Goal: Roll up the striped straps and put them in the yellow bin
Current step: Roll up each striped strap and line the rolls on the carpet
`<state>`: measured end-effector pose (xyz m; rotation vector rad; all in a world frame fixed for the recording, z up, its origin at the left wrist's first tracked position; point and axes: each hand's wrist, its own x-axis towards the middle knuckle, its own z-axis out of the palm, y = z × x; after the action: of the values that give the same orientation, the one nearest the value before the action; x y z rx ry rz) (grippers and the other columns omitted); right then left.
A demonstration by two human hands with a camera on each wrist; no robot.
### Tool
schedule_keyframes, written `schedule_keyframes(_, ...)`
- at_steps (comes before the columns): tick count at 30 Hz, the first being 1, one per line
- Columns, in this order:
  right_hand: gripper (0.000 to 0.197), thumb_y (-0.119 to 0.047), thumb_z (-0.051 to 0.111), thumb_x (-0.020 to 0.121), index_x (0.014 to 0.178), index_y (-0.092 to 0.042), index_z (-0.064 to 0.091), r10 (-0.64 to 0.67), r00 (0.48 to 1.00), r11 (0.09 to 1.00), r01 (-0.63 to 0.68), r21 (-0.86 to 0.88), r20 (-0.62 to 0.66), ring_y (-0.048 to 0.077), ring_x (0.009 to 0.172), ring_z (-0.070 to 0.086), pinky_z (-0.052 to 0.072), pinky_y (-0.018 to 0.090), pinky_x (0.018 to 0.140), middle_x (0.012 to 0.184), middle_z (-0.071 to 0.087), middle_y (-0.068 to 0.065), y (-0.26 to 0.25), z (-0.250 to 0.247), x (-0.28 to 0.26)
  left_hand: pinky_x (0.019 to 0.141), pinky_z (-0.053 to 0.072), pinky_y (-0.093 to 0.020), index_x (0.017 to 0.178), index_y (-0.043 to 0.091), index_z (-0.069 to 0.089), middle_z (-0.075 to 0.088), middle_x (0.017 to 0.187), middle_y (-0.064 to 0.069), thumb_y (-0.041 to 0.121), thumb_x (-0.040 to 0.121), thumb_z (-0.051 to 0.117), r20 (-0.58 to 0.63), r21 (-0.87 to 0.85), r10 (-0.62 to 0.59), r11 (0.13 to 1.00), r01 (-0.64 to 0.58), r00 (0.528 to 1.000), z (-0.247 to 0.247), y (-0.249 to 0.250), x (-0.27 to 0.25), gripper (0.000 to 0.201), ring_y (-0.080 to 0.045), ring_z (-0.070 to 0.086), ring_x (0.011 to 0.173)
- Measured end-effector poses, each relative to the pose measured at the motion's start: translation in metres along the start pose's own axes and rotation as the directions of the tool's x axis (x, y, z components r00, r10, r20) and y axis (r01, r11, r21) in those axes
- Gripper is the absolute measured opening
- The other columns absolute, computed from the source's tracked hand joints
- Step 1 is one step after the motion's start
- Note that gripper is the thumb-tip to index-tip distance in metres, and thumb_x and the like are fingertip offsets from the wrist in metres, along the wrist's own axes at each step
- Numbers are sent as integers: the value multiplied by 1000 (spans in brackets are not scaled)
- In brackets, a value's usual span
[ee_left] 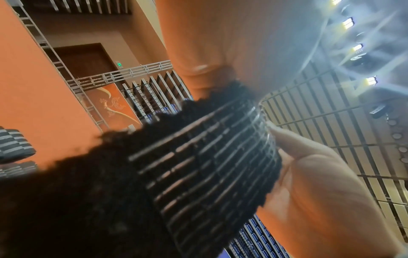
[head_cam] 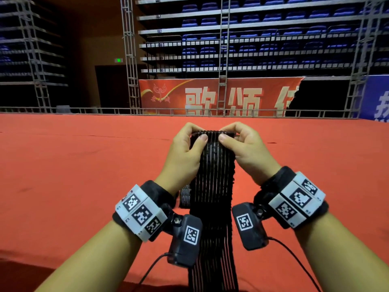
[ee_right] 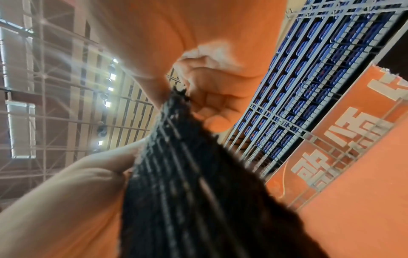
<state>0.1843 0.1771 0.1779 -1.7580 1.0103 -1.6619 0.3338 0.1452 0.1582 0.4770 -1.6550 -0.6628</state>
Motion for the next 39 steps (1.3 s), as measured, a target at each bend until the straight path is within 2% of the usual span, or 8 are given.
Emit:
schedule_keyframes(3,15,2,53,90,90,-12,50,-62,995,997,65,-31,80,23,63,49,42,34,57,74,51,14,-3,-4,1,70,52,-41,98,19,55,61,89,-6,17,92,52,49,-49,-53,997,55,997,-2,5,0,7,-17,59,77)
schedule_keyframes(8,25,12,44,92,90,-12,49,-59,991,997,66,-51,122,22,57,40,33,28,48,69,46,13,-3,-2,-2,56,42,-28,89,17,51,53,80,-8,-6,94,47,63,-60,-81,995,85,995,-6,8,1,24,-14,48,64)
schedule_keyframes(13,19,-8,56,96,80,-11,45,-5,993,999,9,-32,115,24,57,40,32,29,50,65,49,19,3,2,-2,54,41,-30,83,14,51,53,78,-14,-1,86,51,62,-83,-106,990,111,992,-5,4,-3,16,-20,48,65)
schedule_keyframes(17,8,-8,59,90,89,-11,52,-24,989,980,53,-192,149,23,62,48,39,37,58,72,56,19,11,2,0,58,45,-22,79,12,53,58,75,-6,13,78,55,13,-150,-168,974,168,986,-4,1,-6,2,-10,53,64)
schedule_keyframes(22,9,-7,60,89,87,-14,64,-25,976,901,115,-419,214,33,76,65,53,49,71,83,70,13,14,-5,4,71,49,-34,100,16,53,60,85,-3,6,98,52,87,-6,-185,982,186,979,-8,-12,-13,11,-12,58,74)
schedule_keyframes(27,13,-8,56,90,84,-19,52,-130,973,833,212,-510,192,10,57,50,39,27,54,69,59,2,13,-3,2,65,51,-34,100,11,55,63,76,-8,5,98,54,109,-89,-242,964,252,964,-10,-7,-11,6,-20,61,69)
schedule_keyframes(34,14,-6,55,88,82,-16,47,-191,944,787,310,-532,267,22,68,47,41,38,64,72,53,3,16,1,-3,67,48,-31,91,7,59,61,79,-8,6,96,57,41,-126,-224,966,227,974,-12,-8,-11,5,-17,57,72)
schedule_keyframes(39,22,-25,52,97,90,-4,52,62,972,944,17,-330,226,14,53,46,39,31,50,66,51,4,24,0,-1,77,48,-36,94,12,58,61,84,-7,0,96,53,105,-70,-201,975,209,974,-13,-19,-16,13,-17,57,79)
